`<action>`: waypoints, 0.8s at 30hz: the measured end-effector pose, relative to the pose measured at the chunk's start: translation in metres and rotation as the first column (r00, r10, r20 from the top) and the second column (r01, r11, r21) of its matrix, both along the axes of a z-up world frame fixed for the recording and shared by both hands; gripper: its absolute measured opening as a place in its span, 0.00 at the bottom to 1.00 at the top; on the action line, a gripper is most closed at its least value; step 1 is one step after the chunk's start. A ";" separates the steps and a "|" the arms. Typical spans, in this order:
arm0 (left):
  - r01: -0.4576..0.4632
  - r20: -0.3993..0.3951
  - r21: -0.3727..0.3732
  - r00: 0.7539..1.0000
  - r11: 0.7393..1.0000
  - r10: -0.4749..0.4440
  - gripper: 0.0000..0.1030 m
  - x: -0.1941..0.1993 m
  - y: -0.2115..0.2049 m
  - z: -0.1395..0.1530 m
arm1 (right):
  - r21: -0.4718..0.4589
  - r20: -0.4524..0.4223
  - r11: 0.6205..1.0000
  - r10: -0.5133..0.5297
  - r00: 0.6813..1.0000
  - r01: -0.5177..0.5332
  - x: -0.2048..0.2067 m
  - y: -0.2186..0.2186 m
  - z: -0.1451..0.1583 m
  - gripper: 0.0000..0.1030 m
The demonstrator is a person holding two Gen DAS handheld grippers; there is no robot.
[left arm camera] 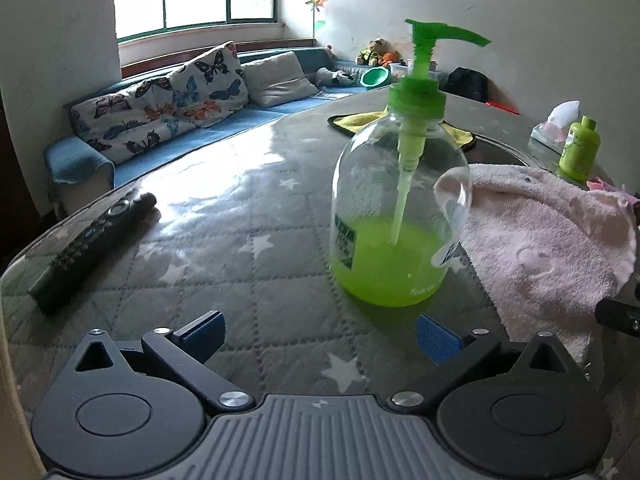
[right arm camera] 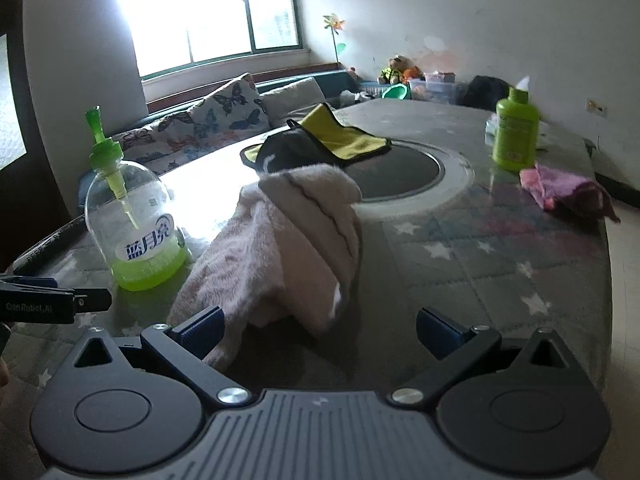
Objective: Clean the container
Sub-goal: 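Close the right gripper on the pink towel beside the soap bottle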
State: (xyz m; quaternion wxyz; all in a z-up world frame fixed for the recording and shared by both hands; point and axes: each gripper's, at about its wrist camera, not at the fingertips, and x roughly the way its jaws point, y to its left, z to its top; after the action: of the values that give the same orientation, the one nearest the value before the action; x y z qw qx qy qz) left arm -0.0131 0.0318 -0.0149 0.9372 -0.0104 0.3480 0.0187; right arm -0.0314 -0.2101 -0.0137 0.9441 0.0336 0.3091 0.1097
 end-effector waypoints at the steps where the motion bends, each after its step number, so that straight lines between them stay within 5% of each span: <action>1: -0.004 -0.003 -0.001 1.000 1.000 0.004 1.00 -0.001 0.003 -0.001 | 0.003 -0.007 1.000 0.002 1.000 -0.002 0.000 0.000 0.000 1.00; 12: -0.023 -0.027 0.034 0.999 0.999 0.024 1.00 -0.002 0.012 -0.011 | -0.014 -0.059 1.000 -0.012 0.998 0.011 -0.002 0.006 -0.009 1.00; 24: -0.054 -0.035 0.011 0.998 0.998 0.054 1.00 0.006 0.025 -0.009 | -0.014 0.046 0.998 0.057 0.997 -0.057 0.018 0.023 0.023 1.00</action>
State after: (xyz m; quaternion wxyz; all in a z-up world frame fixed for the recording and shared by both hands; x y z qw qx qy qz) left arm -0.0071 0.0565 -0.0236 0.9302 -0.0150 0.3638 0.0459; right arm -0.0133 -0.1866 0.0093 0.9478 0.0160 0.2885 0.1352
